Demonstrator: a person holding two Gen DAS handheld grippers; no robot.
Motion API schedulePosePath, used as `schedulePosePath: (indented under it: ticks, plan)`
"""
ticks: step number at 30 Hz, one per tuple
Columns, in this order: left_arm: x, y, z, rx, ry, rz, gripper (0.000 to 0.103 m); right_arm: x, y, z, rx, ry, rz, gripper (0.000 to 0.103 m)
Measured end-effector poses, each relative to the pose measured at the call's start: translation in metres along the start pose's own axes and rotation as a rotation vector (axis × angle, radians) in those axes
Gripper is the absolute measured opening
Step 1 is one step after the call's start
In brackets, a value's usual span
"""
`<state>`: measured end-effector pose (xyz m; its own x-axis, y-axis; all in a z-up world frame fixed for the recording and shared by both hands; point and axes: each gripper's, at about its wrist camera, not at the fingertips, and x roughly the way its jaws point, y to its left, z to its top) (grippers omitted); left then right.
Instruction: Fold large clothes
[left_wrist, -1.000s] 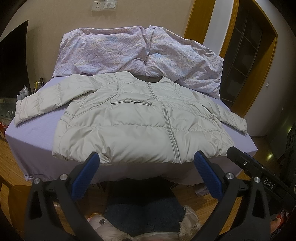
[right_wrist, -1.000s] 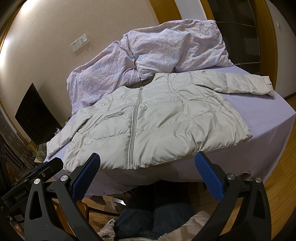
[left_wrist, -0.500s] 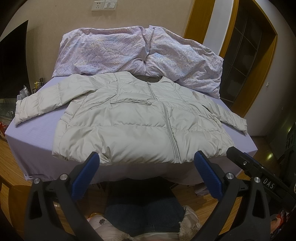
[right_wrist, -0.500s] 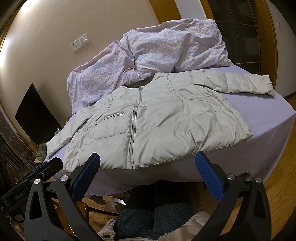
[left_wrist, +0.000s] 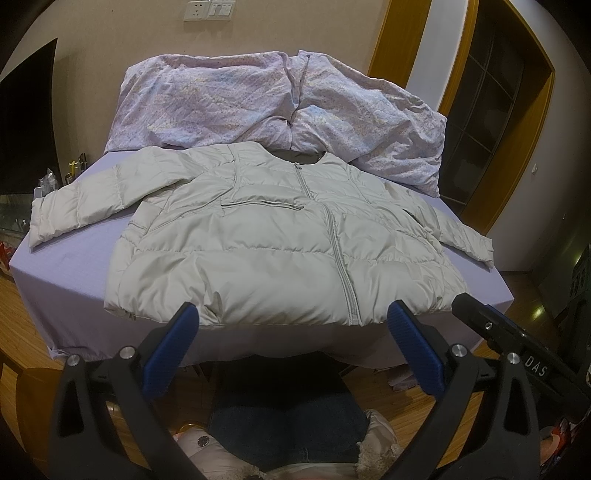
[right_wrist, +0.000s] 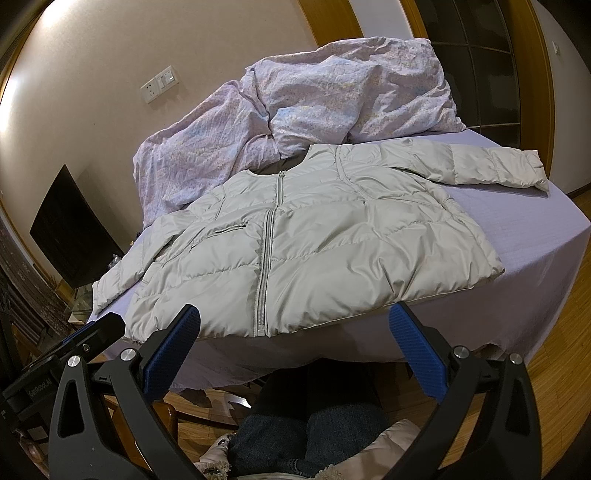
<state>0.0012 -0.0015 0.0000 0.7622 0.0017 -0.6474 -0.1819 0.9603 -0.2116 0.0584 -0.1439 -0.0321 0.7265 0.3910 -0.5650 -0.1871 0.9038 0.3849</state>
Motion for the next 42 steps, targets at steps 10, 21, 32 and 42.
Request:
schedulePosePath:
  ticks: [10, 21, 32, 42]
  plan:
    - [-0.001, 0.001, 0.000, 0.002, -0.002, 0.001, 0.101, -0.001, 0.000, 0.000, 0.001, 0.000, 0.000, 0.102]
    - [-0.001, 0.001, 0.000, 0.002, -0.002, 0.001, 0.101, 0.001, -0.001, 0.001, 0.001, 0.002, -0.001, 0.102]
    - [-0.001, 0.001, 0.000, 0.005, -0.001, 0.006, 0.101, 0.013, -0.011, 0.007, 0.014, 0.009, -0.015, 0.102]
    - [0.034, 0.005, 0.023, 0.019, 0.016, 0.018, 0.101, 0.031, -0.029, 0.021, 0.076, 0.001, -0.019, 0.102]
